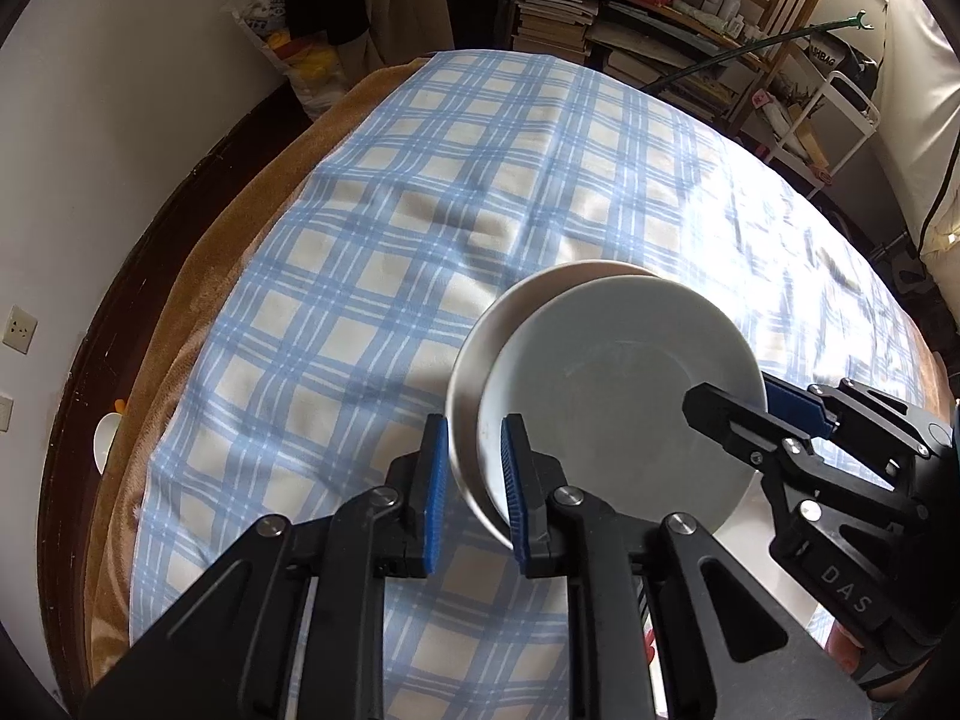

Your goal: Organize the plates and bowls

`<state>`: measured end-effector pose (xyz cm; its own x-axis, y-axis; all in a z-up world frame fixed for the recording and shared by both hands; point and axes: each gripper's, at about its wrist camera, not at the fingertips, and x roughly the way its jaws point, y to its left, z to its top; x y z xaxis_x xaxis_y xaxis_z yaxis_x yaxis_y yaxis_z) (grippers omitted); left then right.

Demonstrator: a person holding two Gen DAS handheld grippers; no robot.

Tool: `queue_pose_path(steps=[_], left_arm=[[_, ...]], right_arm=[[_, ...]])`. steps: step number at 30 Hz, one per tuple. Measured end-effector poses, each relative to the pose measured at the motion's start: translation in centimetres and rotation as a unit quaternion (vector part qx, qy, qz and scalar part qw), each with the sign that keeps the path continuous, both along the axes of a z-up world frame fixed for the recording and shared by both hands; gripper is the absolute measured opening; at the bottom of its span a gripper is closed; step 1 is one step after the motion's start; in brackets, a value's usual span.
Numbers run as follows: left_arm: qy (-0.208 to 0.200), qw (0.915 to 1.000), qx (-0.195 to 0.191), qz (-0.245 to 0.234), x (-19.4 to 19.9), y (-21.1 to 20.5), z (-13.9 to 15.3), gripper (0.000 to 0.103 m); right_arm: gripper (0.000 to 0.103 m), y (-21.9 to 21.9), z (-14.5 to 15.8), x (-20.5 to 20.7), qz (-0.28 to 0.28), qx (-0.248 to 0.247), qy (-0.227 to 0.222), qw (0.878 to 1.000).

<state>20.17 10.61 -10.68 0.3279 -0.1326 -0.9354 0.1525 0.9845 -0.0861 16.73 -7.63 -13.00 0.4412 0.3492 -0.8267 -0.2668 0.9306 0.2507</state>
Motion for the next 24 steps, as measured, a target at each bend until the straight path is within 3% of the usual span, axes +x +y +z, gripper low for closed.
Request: queue_pose_path(steps=[4,5,6,8,11,14,17,24], left_arm=[[0.01,0.9997,-0.017,0.015,0.2,1.0,0.3,0.019],[0.009,0.9997,-0.013,0.017,0.1,1.2,0.4,0.019],[0.006,0.9998,-0.004,0.02,0.2,1.4,0.5,0.02],[-0.002,0.9995,0.014,0.028,0.2,1.7,0.6,0.033],[-0.005,0.9989,0.019,0.042,0.6,2.5,0.7,0.054],[-0.003,0.9983,0.028,0.052,1.1,3.2,0.5,0.057],[0.004,0.9975,0.033,0.062,1.6,3.8,0.1,0.072],[0.023,0.9967,0.028,0.073,2.3,4.5,-0.8,0.075]], right_arm=[[0.027,-0.9,0.9,-0.2,-0.009,0.001,-0.01,1.0],[0.031,-1.3,1.1,-0.1,-0.015,0.006,-0.01,1.0],[0.035,-1.7,1.3,-0.1,-0.022,0.011,-0.008,1.0],[0.059,-2.4,1.5,0.0,-0.034,0.011,-0.007,0.999],[0.07,-3.3,1.9,0.1,-0.054,-0.004,-0.017,0.998],[0.084,-4.3,1.9,0.4,-0.072,-0.008,-0.011,0.997],[0.09,-5.2,1.6,0.7,-0.093,-0.009,-0.006,0.996],[0.092,-5.6,0.0,1.3,-0.105,-0.021,0.02,0.994]])
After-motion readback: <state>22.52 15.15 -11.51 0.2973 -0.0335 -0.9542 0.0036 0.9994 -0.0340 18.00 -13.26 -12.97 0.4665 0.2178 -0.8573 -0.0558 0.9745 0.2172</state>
